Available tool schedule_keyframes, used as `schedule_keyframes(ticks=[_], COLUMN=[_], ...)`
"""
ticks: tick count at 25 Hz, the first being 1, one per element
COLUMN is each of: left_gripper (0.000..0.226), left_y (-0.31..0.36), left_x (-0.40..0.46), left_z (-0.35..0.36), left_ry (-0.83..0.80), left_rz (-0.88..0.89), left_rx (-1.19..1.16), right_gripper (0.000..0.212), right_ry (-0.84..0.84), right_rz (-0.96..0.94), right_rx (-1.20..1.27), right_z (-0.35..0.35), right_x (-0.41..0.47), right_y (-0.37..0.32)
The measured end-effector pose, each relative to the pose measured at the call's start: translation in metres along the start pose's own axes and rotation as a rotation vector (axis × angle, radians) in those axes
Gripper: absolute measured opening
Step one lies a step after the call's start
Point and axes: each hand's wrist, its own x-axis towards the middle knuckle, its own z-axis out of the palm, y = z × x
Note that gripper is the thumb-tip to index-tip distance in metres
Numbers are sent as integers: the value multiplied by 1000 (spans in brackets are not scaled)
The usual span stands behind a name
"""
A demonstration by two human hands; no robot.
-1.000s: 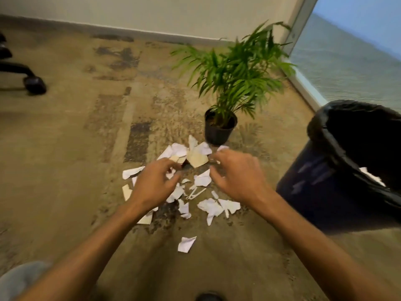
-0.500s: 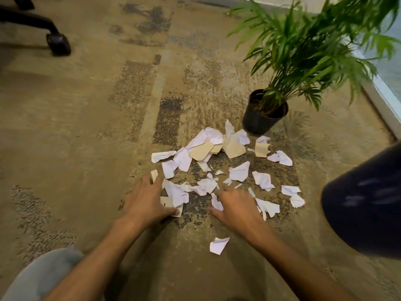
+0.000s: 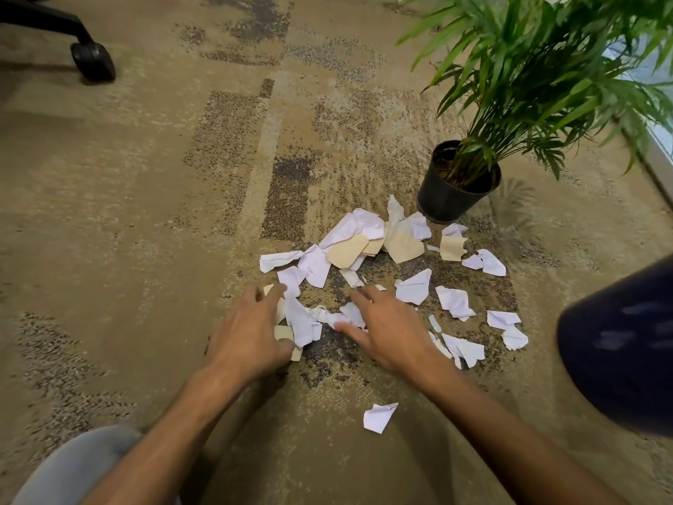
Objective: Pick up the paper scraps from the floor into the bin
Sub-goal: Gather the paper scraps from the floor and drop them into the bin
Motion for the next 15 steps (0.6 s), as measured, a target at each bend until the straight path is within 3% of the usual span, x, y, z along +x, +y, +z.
schedule_keyframes(ticks=[2, 4, 7, 12, 15], left_gripper=[86, 84, 63, 39, 32], left_y=[2, 4, 5, -1, -4], left_x=[0, 5, 10, 18, 21], left_z=[2, 9, 19, 15, 14], left_ry=[-5, -69, -28, 158, 218], left_rz=[132, 240, 303, 354, 292], left_rx=[92, 176, 203, 154, -22], right_gripper=[58, 40, 19, 25, 27], right_ry=[-26, 10, 67, 173, 261], right_rz=[-25, -78, -139, -77, -189], right_rx=[-62, -91, -75, 301, 149], right_z=[3, 8, 10, -24, -36], right_x=[-3, -4, -4, 13, 50], right_y=[-6, -7, -6, 0, -9])
